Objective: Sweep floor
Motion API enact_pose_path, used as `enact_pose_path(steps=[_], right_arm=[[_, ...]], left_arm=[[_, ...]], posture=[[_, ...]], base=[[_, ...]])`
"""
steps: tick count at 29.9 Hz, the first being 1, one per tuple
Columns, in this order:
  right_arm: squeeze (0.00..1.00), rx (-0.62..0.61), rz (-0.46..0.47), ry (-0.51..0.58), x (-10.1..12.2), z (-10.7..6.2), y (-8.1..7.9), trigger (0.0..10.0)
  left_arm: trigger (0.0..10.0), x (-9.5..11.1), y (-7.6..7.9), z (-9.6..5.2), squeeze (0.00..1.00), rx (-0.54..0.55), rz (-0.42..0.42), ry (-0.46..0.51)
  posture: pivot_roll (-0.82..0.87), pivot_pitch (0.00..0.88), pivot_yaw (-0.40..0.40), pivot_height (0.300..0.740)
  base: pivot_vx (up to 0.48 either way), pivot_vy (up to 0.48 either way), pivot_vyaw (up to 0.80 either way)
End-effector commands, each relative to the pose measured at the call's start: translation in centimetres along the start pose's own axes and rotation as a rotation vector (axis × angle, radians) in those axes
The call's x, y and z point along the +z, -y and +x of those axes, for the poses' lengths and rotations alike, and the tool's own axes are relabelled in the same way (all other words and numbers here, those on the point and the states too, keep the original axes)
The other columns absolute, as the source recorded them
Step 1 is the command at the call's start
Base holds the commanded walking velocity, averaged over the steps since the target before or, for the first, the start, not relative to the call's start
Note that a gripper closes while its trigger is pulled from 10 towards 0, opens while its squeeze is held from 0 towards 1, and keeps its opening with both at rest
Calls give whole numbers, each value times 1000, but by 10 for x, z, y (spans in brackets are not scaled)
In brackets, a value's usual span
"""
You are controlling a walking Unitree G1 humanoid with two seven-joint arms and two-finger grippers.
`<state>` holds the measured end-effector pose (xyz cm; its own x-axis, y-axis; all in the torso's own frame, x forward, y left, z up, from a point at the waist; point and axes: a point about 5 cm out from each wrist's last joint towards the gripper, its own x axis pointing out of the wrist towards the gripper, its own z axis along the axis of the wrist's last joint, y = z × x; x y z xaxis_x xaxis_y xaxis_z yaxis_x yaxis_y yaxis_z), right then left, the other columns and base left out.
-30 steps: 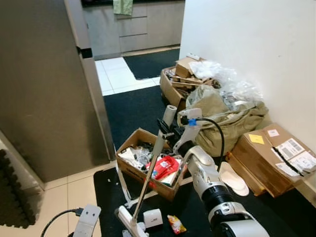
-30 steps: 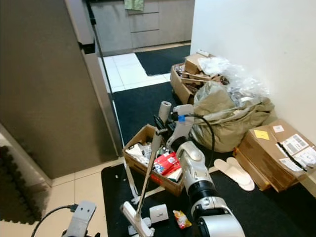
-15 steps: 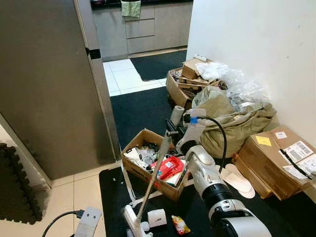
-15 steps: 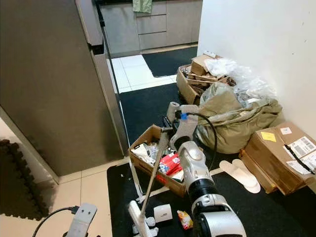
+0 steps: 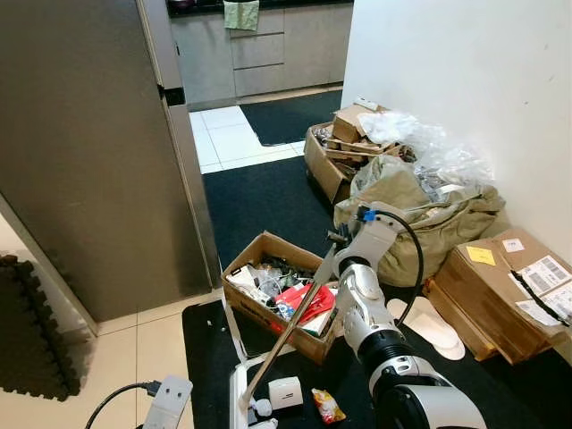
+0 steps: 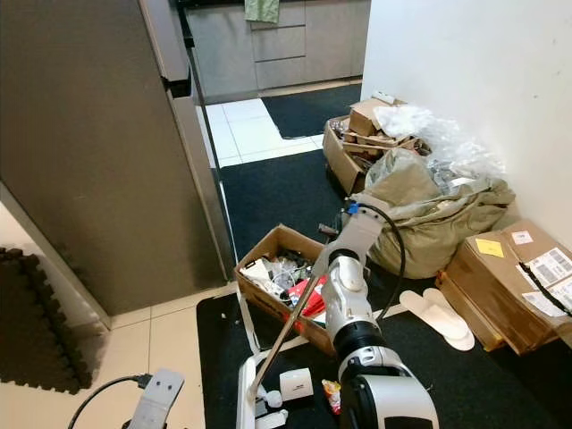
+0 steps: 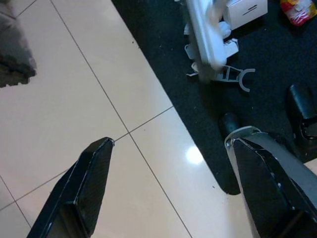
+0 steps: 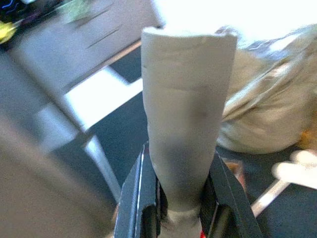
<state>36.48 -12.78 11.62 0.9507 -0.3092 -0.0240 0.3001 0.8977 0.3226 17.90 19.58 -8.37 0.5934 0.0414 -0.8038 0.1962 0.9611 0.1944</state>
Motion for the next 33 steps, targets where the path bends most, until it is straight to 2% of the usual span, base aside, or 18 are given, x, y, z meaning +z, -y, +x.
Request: enact_pose_path(steps=[1,3,7,14,22,31,33], right_arm=[[0,-92,14,91,7,-2,3,10000],[0,-92,14,91,7,-2,3,10000],[0,-124,-43,107,4,-5,1,10000],[0,-133,-54,81,0,-5,2,10000],[0,-162,-75,25,-13,-10,0,10000],[0,-181,-123,46,-16,-14,1,10000],[0,-182,-170,65,-16,-15,1,10000]], left_arm=[[10000,-5,0,-1,0,-5,11,-19],[10000,-5,0,-1,0,-5,11,-19],[10000,-6,6,-1,0,-14,17,-23],[10000,-7,12,-1,0,-21,18,-26],[10000,-27,24,-7,0,-38,27,-65],[10000,-36,23,-10,0,-39,39,-80],[10000,-37,19,-10,0,-34,37,-80]], posture=[[-43,0,34,740],[-43,0,34,740],[-39,0,31,740],[-33,6,31,740],[0,85,24,740],[18,132,17,740],[20,141,19,740]], base=[[0,0,0],[0,0,0],[0,0,0],[0,0,0],[0,0,0],[0,0,0],[0,0,0]])
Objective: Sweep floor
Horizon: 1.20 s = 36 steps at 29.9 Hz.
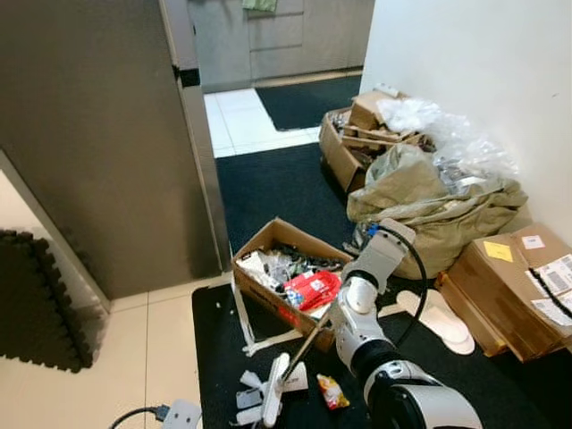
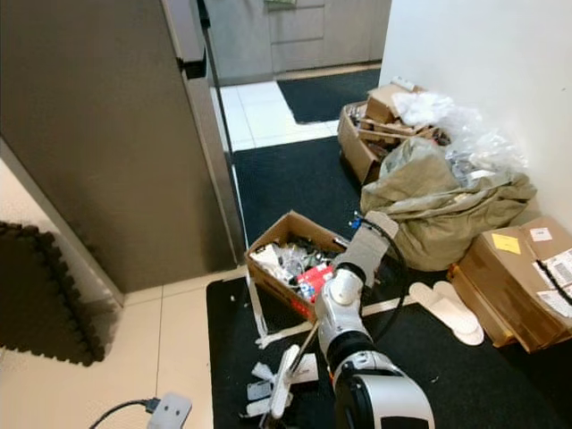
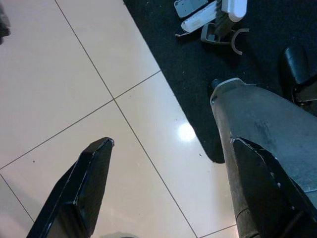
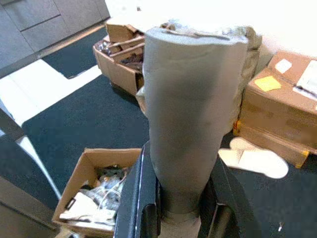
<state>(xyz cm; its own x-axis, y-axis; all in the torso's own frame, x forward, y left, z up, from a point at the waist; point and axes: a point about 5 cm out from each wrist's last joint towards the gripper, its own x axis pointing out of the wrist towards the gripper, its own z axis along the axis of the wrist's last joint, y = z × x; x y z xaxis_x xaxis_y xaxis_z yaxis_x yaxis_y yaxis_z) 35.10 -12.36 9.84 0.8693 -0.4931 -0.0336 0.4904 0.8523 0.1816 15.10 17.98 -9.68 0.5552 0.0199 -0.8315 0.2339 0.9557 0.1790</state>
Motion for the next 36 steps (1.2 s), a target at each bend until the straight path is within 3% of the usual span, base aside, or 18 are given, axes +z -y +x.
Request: enact_pose_path(steps=[1,2,4,6,8,10,19,26,29,36], right_arm=[[0,14,-27,27,2,-1,-4,10000],[0,-15,-181,78,2,2,3,10000],[0,-15,-181,78,2,2,3,10000],[0,-72,-299,94,1,7,15,10000],[0,-93,-325,91,0,9,20,10000],[0,-168,-370,64,-2,15,35,10000],[0,-271,-404,0,-2,24,56,10000],[0,-303,-430,-26,-3,26,62,10000],[0,-347,-462,-49,-1,31,72,10000],[0,-348,-359,17,20,41,66,10000]], left_arm=[[10000,-13,-4,-3,0,0,14,-41],[10000,-19,-13,-5,0,7,16,-42],[10000,-19,-13,-5,0,7,16,-42],[10000,-22,-17,-7,0,9,20,-41],[10000,-22,-17,-7,0,8,22,-40],[10000,-22,-18,-7,0,7,25,-38],[10000,-18,-15,-6,0,3,25,-28],[10000,-15,-13,-5,0,-2,23,-22],[10000,-9,-5,-3,0,-16,23,-14],[10000,1,4,1,0,-15,6,-2]], posture=[[20,141,19,740],[17,149,18,740],[17,149,18,740],[14,147,16,740],[14,147,16,740],[8,143,11,740],[-12,128,1,740],[-24,119,-5,740],[-34,113,-5,740],[-66,133,16,740]], base=[[0,0,0],[0,0,0],[0,0,0],[0,0,0],[0,0,0],[0,0,0],[0,0,0],[0,0,0],[0,0,0],[0,0,0]])
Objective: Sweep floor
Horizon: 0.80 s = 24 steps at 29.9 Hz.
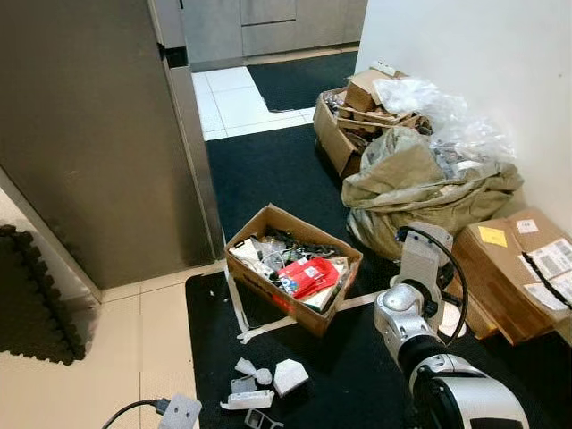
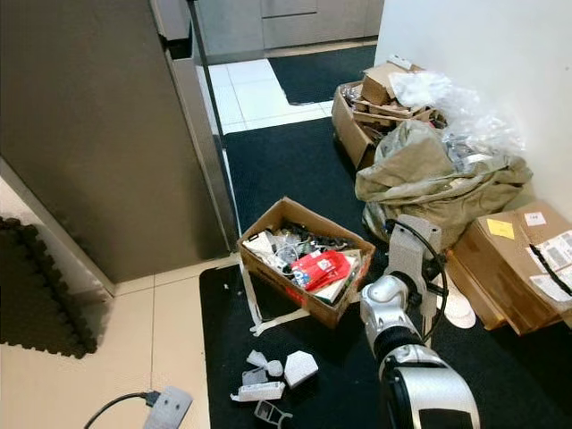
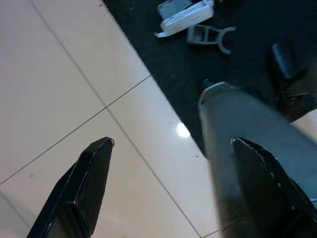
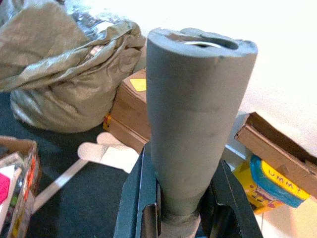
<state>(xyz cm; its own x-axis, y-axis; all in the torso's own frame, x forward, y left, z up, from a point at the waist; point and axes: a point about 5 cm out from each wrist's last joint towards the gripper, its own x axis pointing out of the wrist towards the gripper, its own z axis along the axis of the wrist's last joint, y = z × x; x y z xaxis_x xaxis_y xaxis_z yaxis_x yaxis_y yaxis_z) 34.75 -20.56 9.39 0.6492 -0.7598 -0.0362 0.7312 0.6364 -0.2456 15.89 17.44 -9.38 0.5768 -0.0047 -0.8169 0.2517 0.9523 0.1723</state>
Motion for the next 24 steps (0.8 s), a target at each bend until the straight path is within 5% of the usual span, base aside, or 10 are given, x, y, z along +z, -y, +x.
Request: enact_pose_path(steps=[1,3,4,7,8,12,15,17,18,24], right_arm=[[0,34,137,8,21,5,-5,10000],[0,34,137,8,21,5,-5,10000],[0,69,228,5,31,9,-6,10000],[0,116,302,16,42,12,-8,10000],[0,262,333,39,51,16,-11,10000],[0,339,370,30,56,20,-12,10000],[0,541,418,56,60,19,-17,10000],[0,541,418,56,60,19,-17,10000],[0,597,417,69,61,17,-19,10000],[0,641,385,110,64,15,-21,10000]], left_arm=[[10000,-4,4,0,0,4,-13,-31],[10000,-4,4,0,0,4,-13,-31],[10000,-1,6,1,0,10,-25,-27],[10000,3,7,2,0,15,-33,-23],[10000,6,7,3,0,29,-53,-18],[10000,9,6,3,0,44,-85,-10],[10000,12,0,4,0,70,-120,6],[10000,12,0,4,0,70,-120,6],[10000,9,-16,2,0,96,-146,12],[10000,9,-39,0,0,125,-159,26]], posture=[[-81,131,23,740],[-81,131,23,740],[-88,129,26,740],[-99,127,30,740],[-105,120,31,740],[-99,115,21,740],[-107,99,17,740],[-107,99,17,740],[-102,106,31,740],[-78,90,37,740]], base=[[0,0,0],[0,0,0],[0,0,0],[0,0,0],[0,0,0],[0,0,0],[0,0,0],[0,0,0],[0,0,-744],[0,0,-745]])
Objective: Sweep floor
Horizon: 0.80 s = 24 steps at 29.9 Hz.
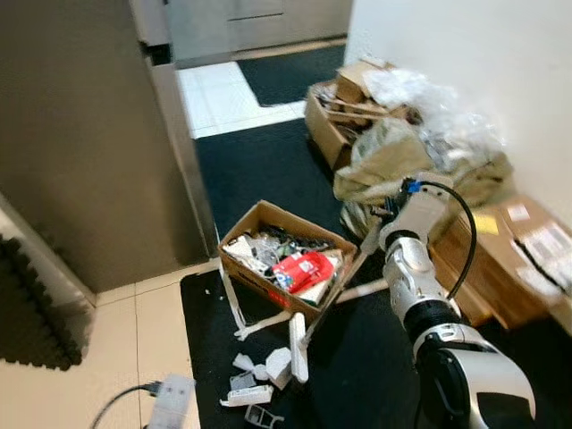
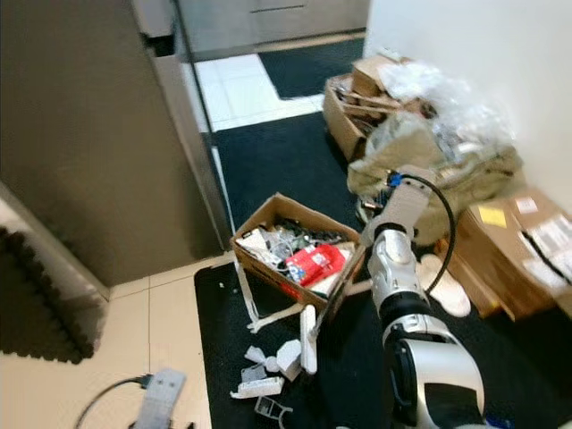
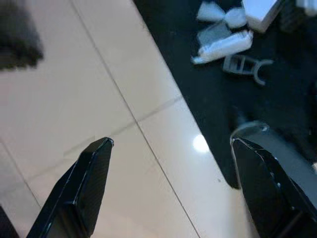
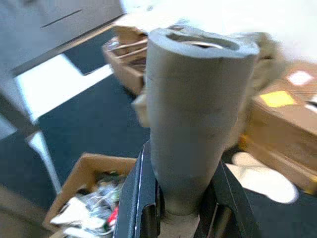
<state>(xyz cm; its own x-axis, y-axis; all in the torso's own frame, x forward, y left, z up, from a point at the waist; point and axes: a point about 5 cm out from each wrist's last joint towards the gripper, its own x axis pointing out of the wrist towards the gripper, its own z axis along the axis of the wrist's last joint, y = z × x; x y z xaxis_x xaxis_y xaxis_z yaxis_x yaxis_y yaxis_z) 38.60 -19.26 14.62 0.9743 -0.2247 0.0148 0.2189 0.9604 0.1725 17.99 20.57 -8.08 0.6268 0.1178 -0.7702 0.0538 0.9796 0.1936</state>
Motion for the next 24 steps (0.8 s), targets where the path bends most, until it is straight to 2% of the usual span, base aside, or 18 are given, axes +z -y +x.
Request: enact_pose_path(steps=[1,3,10,17,24], right_arm=[[0,9,-25,28,5,1,2,10000],[0,4,-43,36,5,1,0,10000],[0,7,-40,44,6,1,-2,10000],[0,8,-15,-35,-12,-5,2,10000],[0,40,-29,-61,-21,-9,-5,10000]], left_arm=[[10000,-5,-2,-1,0,-10,-10,-13],[10000,-1,-7,0,0,-2,-13,-6],[10000,4,0,1,0,-5,-18,2],[10000,-1,6,0,0,-9,-19,-14],[10000,-3,4,-1,0,5,-33,-17]], posture=[[-78,90,37,740],[-73,64,35,740],[-70,57,36,740],[-60,61,28,740],[-64,63,5,740]], base=[[0,0,-750],[0,0,-750],[0,0,-750],[0,0,-750],[0,0,-750]])
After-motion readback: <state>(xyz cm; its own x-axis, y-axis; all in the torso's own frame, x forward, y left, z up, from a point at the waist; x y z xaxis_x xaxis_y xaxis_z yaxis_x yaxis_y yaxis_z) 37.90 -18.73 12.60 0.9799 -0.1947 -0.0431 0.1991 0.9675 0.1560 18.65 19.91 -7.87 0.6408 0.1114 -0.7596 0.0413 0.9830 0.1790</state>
